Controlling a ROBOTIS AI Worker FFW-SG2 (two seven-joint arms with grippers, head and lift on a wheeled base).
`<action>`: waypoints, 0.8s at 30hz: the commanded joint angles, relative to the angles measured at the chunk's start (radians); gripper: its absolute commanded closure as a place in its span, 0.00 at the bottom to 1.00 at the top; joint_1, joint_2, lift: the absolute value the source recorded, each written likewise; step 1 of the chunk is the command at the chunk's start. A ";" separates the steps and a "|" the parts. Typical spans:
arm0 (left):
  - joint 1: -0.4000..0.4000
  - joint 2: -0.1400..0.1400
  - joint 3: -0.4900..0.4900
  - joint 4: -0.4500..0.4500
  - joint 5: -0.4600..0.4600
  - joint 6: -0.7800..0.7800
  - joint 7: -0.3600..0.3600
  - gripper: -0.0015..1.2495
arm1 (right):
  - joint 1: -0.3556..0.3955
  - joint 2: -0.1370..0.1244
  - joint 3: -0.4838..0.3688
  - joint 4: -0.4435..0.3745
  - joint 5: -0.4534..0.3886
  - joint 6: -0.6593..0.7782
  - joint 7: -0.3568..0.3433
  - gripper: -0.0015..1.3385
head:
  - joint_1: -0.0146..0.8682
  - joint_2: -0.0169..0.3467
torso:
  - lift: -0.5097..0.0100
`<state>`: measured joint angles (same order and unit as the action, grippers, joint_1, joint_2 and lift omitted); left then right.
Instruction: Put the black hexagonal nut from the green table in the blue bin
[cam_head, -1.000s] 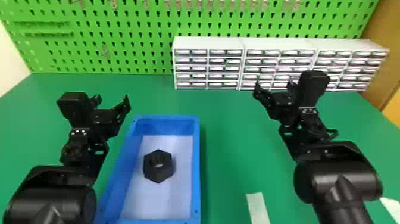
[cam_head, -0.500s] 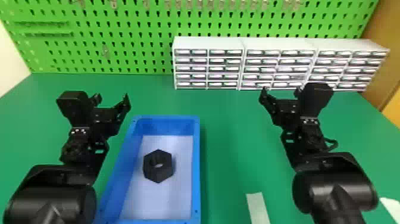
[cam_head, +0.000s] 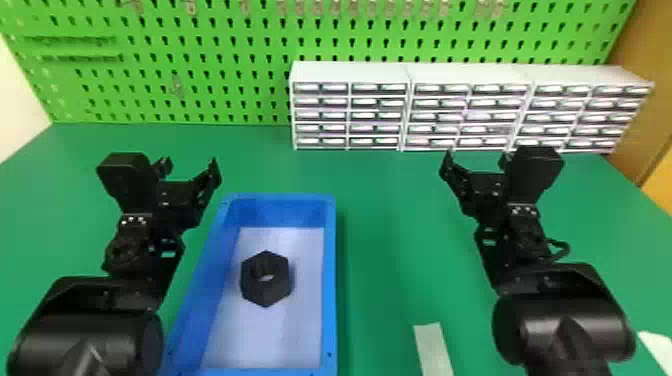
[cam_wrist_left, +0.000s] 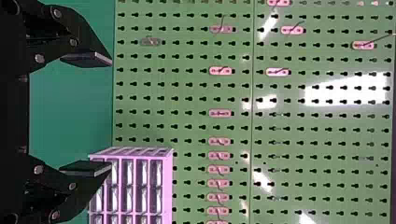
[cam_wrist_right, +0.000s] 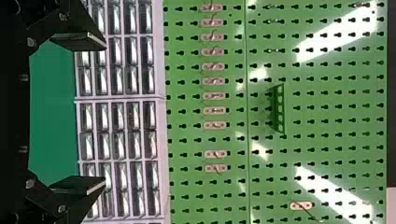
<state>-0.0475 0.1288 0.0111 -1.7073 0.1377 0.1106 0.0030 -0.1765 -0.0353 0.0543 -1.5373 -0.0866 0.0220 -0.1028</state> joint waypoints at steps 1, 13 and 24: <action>0.000 0.000 -0.003 0.000 -0.003 0.001 0.000 0.37 | 0.002 -0.001 0.001 0.003 -0.002 -0.001 0.000 0.20 | 0.79 0.19 | 0.79; -0.002 0.000 -0.003 0.001 -0.003 0.001 0.000 0.37 | 0.002 -0.006 0.001 0.006 -0.010 0.001 0.000 0.20 | 0.79 0.19 | 0.79; -0.002 0.000 -0.003 0.001 -0.004 0.003 0.000 0.37 | 0.002 -0.008 -0.002 0.006 -0.009 0.003 0.000 0.20 | 0.79 0.19 | 0.79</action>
<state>-0.0488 0.1288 0.0074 -1.7059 0.1335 0.1130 0.0030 -0.1749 -0.0420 0.0521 -1.5309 -0.0982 0.0243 -0.1028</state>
